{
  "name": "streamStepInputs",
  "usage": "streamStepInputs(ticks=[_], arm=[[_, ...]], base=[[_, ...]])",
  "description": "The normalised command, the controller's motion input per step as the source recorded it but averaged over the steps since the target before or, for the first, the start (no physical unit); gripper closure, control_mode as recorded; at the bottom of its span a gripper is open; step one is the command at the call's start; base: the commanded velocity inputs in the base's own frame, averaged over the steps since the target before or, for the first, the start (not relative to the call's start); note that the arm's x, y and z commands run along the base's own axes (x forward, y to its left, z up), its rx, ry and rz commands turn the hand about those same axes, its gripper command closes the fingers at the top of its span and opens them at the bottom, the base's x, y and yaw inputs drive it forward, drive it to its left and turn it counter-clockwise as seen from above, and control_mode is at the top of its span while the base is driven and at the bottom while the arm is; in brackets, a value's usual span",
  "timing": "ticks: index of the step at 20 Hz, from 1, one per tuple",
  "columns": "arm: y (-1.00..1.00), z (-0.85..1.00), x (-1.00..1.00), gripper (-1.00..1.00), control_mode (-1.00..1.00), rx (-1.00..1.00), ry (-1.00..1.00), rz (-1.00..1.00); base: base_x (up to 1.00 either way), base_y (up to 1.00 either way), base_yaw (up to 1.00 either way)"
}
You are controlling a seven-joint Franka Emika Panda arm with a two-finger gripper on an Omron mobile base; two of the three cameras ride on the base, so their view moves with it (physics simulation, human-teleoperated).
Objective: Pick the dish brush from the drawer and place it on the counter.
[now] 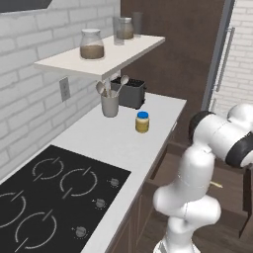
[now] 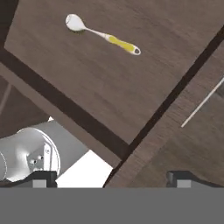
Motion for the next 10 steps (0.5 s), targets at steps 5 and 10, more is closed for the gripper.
streamStepInputs(ticks=[5, 10], arm=[[0.82, -0.58, 0.04, -1.0, -1.0, -0.29, -0.03, 0.68], [0.37, -0.33, 0.37, -1.0, -1.0, -0.07, -0.01, 0.84]], base=[[0.0, 0.0, 0.0], [0.0, 0.0, 0.0]])
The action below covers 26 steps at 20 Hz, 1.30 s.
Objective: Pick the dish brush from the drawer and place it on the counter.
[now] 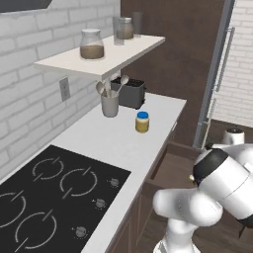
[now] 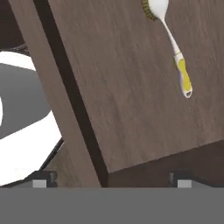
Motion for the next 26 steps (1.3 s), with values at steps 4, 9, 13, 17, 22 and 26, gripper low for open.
streamStepInputs(ticks=[4, 9, 13, 17, 22, 26], arm=[[0.04, -0.01, 0.97, -1.0, -1.0, -0.03, 0.06, 0.28], [-0.13, 0.0, 0.74, -1.0, -1.0, 0.08, 0.05, 0.0], [-0.44, 0.0, 0.7, -1.0, -1.0, 0.2, 0.2, -0.08], [-0.28, -0.08, 0.56, -1.0, -1.0, 0.09, 0.19, -0.01], [-0.27, -0.39, 0.54, -1.0, -1.0, 0.01, 0.11, 0.09], [-0.45, -0.56, 0.02, -1.0, -1.0, 0.11, -0.01, 0.07]], base=[[0.0, 0.0, 0.0], [0.0, 0.0, 0.0], [0.0, 0.0, 0.0], [0.0, 0.0, 0.0], [0.0, 0.0, 0.0], [0.0, 0.0, 0.0]])
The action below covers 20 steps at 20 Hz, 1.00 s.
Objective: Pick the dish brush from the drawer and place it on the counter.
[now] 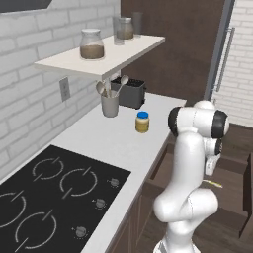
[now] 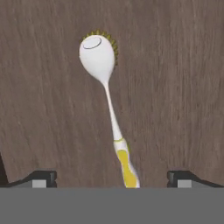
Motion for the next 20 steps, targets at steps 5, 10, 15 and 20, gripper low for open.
streamStepInputs(ticks=[5, 10, 15, 20], arm=[[-0.36, -0.29, 0.0, -1.0, -1.0, 0.13, -0.02, 0.04], [0.04, -0.23, -0.12, -1.0, -1.0, 0.04, 0.01, 0.02], [0.34, -0.43, -0.14, -1.0, -1.0, 0.0, 0.11, 0.0], [0.21, -0.52, 0.0, -1.0, -1.0, 0.0, 0.02, 0.0]], base=[[0.0, 0.0, 0.0], [0.0, 0.0, 0.0], [0.0, 0.0, 0.0], [0.0, 0.0, 0.0]])
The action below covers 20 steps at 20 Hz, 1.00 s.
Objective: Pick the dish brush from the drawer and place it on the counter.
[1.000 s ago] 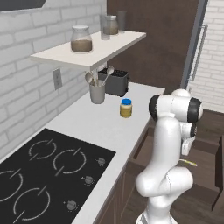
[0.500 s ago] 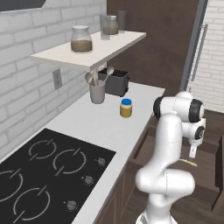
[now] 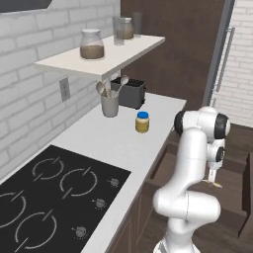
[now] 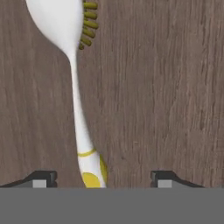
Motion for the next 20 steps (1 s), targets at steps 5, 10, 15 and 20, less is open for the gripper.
streamStepInputs(ticks=[5, 10, 15, 20], arm=[[-0.01, -0.8, -0.01, -1.0, -1.0, 0.0, 0.0, 0.0], [-0.08, -0.57, -0.33, -1.0, -1.0, 0.03, -0.03, -0.01], [0.0, -0.23, -0.83, -1.0, -1.0, 0.03, -0.16, 0.0], [0.01, -0.55, -0.49, -1.0, -1.0, 0.0, -0.13, 0.0]], base=[[0.0, 0.0, 0.0], [0.0, 0.0, 0.0], [0.0, 0.0, 0.0], [0.0, 0.0, 0.0]])
